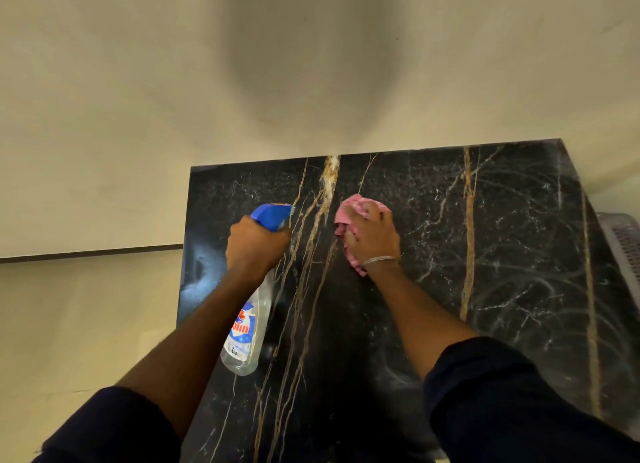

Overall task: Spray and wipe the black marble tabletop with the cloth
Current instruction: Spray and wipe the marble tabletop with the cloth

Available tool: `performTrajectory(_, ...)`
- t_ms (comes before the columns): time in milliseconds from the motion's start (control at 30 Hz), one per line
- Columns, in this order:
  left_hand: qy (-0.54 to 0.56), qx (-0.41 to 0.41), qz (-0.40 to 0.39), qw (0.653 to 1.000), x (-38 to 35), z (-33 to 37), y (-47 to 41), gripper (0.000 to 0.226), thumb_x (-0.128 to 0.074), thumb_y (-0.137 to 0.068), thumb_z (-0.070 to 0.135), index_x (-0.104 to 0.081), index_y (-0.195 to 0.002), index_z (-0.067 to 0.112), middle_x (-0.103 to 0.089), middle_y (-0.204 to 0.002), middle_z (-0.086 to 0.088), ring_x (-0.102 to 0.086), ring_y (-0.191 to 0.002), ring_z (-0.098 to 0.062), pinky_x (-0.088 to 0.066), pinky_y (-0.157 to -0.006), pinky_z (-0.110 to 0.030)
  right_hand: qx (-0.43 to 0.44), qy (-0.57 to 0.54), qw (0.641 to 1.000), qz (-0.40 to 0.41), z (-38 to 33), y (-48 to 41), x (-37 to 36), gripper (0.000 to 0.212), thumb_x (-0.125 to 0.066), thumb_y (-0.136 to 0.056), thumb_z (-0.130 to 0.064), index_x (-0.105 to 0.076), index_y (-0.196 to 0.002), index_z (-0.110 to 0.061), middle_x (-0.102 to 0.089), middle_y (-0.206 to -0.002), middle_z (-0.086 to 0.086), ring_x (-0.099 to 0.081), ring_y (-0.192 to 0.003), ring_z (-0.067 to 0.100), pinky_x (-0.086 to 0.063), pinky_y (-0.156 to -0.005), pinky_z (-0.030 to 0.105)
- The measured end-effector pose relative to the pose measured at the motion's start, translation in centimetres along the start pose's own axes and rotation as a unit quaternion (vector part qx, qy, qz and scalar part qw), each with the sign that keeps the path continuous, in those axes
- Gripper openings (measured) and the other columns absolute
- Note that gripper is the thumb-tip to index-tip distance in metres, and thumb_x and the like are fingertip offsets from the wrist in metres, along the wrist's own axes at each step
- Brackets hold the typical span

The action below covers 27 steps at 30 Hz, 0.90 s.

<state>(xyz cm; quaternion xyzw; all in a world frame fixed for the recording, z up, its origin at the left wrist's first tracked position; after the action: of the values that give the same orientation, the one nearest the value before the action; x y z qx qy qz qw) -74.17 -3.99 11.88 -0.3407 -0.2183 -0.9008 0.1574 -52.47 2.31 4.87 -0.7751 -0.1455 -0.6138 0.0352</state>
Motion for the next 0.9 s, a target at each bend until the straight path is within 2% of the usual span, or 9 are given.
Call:
performTrajectory(167,-0.004,0.002,-0.003,1.000,-0.6,-0.3,0.2,0.016,-0.069,-0.080,0.023,-0.057,-0.088,0.015,-0.053,-0.063,0.003,-0.051,-0.053,-0.008,-0.039,-0.051,-0.020,-0.160,-0.014,0.987,0.026,8.8,0.6,0.2,0.052,-0.053,-0.094,-0.034,-0.042,-0.144,-0.029,-0.036,-0.148,0.010,-0.034,-0.130,0.039,-0.044,-0.101,0.051)
performTrajectory(300,-0.006,0.007,0.000,1.000,-0.9,-0.4,0.9,0.016,-0.069,-0.080,0.023,-0.057,-0.088,0.015,-0.053,-0.063,0.003,-0.051,-0.054,-0.008,-0.039,-0.050,-0.020,-0.209,0.035,0.977,0.018,8.1,0.5,-1.5,0.053,-0.050,-0.092,-0.040,-0.039,-0.143,-0.030,-0.035,-0.148,0.011,-0.035,-0.130,0.039,-0.041,-0.102,0.047)
performTrajectory(433,-0.014,0.015,-0.007,1.000,-1.3,-1.0,1.6,0.019,-0.069,-0.080,0.024,-0.057,-0.091,0.014,-0.055,-0.064,0.003,-0.053,-0.055,-0.008,-0.039,-0.051,-0.020,-0.122,0.043,0.991,0.016,0.6,1.5,-3.0,0.054,-0.051,-0.086,-0.042,-0.042,-0.138,-0.027,-0.041,-0.138,0.012,-0.039,-0.122,0.038,-0.041,-0.098,0.047)
performTrajectory(533,-0.014,0.016,-0.004,1.000,-1.4,-1.0,1.9,0.017,-0.069,-0.078,0.025,-0.058,-0.087,0.015,-0.055,-0.064,0.001,-0.054,-0.055,-0.011,-0.045,-0.054,-0.023,-0.019,0.036,0.999,-0.020,-5.2,2.3,-4.9,0.054,-0.049,-0.089,-0.044,-0.041,-0.140,-0.029,-0.037,-0.143,0.012,-0.039,-0.123,0.038,-0.040,-0.098,0.047)
performTrajectory(667,-0.010,0.013,-0.002,1.000,-1.2,-0.7,2.4,0.016,-0.069,-0.077,0.023,-0.058,-0.085,0.015,-0.056,-0.064,-0.001,-0.054,-0.055,-0.014,-0.048,-0.055,-0.024,0.048,0.052,0.996,-0.059,-5.9,2.8,-5.3,0.058,-0.049,-0.091,-0.047,-0.036,-0.145,-0.031,-0.033,-0.151,0.010,-0.035,-0.130,0.038,-0.035,-0.107,0.048)
performTrajectory(767,-0.008,0.008,-0.014,1.000,-1.1,-1.0,2.6,0.019,-0.069,-0.079,0.023,-0.059,-0.091,0.012,-0.057,-0.066,-0.001,-0.055,-0.057,-0.012,-0.044,-0.053,-0.022,0.044,0.043,0.998,-0.033,-2.9,3.6,-3.2,0.052,-0.052,-0.091,-0.039,-0.042,-0.141,-0.030,-0.038,-0.147,0.009,-0.036,-0.129,0.034,-0.041,-0.102,0.045)
performTrajectory(833,-0.004,0.001,-0.020,1.000,-1.2,-1.1,2.6,0.020,-0.069,-0.080,0.023,-0.059,-0.093,0.011,-0.057,-0.066,0.000,-0.055,-0.057,-0.011,-0.042,-0.053,-0.021,-0.012,0.014,1.000,-0.013,0.5,4.1,-1.7,0.051,-0.053,-0.091,-0.035,-0.045,-0.141,-0.029,-0.040,-0.146,0.009,-0.036,-0.127,0.035,-0.045,-0.099,0.047)
performTrajectory(900,-0.003,-0.001,-0.024,1.000,-1.3,-1.1,2.8,0.019,-0.069,-0.081,0.023,-0.059,-0.092,0.011,-0.056,-0.065,0.000,-0.054,-0.057,-0.010,-0.042,-0.053,-0.021,-0.058,0.008,0.998,0.001,4.0,4.6,-0.6,0.053,-0.051,-0.093,-0.033,-0.042,-0.145,-0.027,-0.037,-0.148,0.009,-0.032,-0.129,0.035,-0.040,-0.103,0.047)
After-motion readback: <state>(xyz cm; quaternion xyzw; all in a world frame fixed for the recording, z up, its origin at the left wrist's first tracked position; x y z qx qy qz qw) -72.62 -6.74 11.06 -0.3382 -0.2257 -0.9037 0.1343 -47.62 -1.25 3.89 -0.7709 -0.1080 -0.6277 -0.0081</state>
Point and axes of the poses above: each hand's wrist, its own y-axis away from the middle knuckle, its own x-axis out of the back of the hand, z = x × y, the point moved 4 cm from there along -y, towards the middle knuckle
